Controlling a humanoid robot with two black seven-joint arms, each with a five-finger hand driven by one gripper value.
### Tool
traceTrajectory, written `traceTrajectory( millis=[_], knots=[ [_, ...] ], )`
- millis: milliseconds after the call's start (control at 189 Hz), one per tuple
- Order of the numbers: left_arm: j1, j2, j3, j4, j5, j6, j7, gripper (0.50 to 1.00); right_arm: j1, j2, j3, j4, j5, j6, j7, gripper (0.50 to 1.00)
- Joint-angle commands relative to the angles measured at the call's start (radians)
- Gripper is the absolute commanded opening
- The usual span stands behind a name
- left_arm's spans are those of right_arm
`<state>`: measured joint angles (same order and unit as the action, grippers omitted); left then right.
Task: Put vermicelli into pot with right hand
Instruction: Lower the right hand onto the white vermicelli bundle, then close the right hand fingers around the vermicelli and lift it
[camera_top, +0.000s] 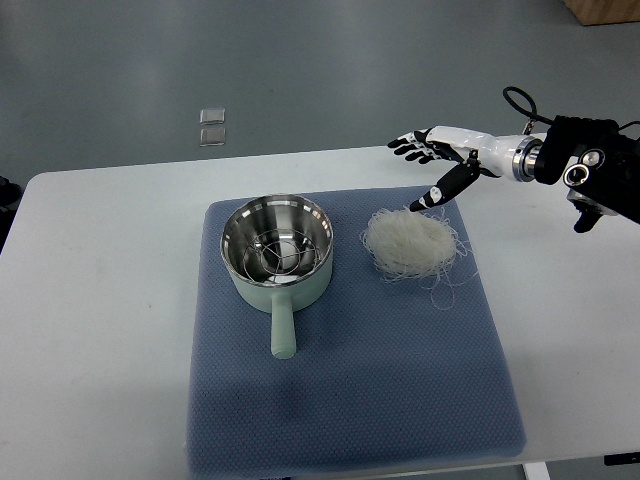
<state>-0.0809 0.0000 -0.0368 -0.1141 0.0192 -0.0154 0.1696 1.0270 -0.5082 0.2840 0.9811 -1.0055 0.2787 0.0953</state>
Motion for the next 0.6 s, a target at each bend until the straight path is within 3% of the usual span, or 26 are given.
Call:
traceTrajectory(
  millis=[0,270,593],
  knots=[
    [0.0,0.0,0.0,-0.001,-0.001,0.0,0.001,1.0,0.038,-0.012,-0.101,0.045,-0.087,0.0,0.006,0.919],
    [0.0,0.0,0.002,-0.009,-0.001,0.0,-0.001,1.0,0.091,0.002,-0.224,0.063,-0.17,0.048,0.011,0.917],
    [0.0,0.0,0.002,-0.012,-0.001,0.0,0.001,1.0,0.084,0.096,-0.284,-0.018,-0.286,-0.009,-0.003,0.889]
  ],
)
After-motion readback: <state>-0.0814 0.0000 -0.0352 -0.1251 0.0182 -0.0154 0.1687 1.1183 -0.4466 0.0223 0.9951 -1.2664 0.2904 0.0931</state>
